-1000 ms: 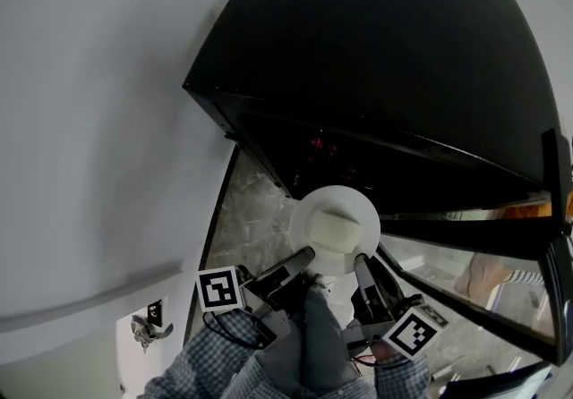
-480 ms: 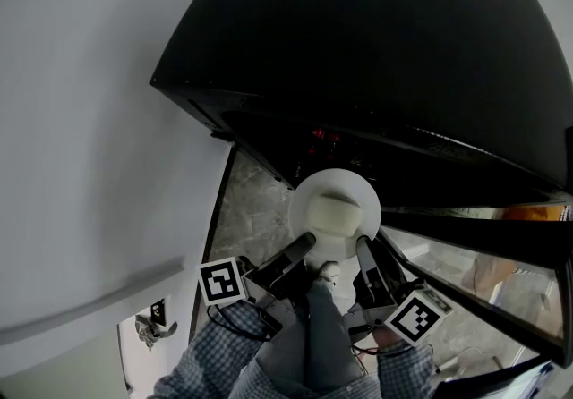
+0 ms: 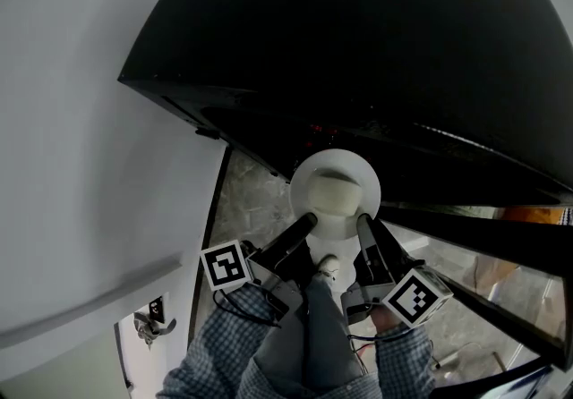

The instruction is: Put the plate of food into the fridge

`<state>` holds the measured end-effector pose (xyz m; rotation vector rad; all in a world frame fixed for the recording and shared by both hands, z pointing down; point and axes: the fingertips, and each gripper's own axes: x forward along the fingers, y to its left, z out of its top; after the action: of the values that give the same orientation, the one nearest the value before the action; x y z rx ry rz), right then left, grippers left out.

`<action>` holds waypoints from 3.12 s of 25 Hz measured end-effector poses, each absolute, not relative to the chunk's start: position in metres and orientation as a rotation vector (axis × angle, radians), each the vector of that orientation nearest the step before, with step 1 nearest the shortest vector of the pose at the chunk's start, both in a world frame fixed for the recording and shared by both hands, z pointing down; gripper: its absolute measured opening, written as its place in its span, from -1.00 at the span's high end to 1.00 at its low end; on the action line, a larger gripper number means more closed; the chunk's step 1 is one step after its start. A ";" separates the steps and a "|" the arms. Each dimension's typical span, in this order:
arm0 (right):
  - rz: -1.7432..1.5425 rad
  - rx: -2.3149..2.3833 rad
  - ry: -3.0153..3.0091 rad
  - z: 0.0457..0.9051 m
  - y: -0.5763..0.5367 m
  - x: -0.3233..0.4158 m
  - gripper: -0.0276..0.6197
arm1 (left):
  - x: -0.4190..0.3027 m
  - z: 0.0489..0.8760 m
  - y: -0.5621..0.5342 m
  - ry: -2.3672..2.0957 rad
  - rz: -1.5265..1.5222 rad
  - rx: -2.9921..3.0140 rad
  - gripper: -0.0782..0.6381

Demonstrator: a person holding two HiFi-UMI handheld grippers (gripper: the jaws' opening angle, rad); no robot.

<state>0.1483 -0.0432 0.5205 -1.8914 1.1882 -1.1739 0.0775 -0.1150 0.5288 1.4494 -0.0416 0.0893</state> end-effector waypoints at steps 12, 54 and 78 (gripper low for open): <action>-1.153 -1.936 1.129 0.541 -0.054 0.180 0.70 | 0.108 0.549 -0.123 -0.051 0.091 1.444 0.70; -1.151 -1.990 0.999 0.561 -0.055 0.218 0.70 | 0.152 0.567 -0.133 -0.076 0.068 1.449 0.70; -0.742 -2.951 2.186 0.544 -0.070 0.167 0.70 | 0.174 0.566 -0.141 -0.073 0.060 1.456 0.70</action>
<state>0.1666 -0.0699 0.5440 -2.9515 2.1861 -0.7422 0.1741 -0.1408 0.5663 1.4562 -0.0731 0.0600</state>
